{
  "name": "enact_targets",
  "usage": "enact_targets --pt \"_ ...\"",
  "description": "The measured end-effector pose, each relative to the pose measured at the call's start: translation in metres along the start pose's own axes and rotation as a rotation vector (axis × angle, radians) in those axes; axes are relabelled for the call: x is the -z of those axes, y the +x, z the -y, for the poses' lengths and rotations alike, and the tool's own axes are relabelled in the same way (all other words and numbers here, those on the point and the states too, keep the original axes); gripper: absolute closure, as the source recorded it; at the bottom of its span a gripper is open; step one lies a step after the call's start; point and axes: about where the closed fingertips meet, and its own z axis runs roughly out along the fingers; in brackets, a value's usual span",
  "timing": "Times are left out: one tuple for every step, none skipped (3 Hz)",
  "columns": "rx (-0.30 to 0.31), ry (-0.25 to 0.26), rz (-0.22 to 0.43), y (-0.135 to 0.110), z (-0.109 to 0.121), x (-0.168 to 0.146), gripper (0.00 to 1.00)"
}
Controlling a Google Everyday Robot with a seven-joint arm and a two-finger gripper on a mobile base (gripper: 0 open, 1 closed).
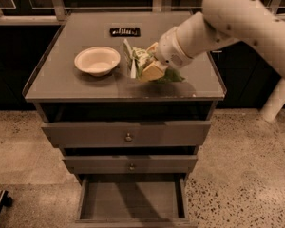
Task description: Place green jalapeno chip bag into bottom drawer
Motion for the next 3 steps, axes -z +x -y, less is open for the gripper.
enact_targets --pt "-0.086 0.119 0.076 -0.031 -0.05 0.045 1.0" --pt "-0.246 0.167 0.084 0.008 -0.095 0.055 1.0" --pt "-0.426 0.117 0.022 0.096 -0.134 0.026 1.0"
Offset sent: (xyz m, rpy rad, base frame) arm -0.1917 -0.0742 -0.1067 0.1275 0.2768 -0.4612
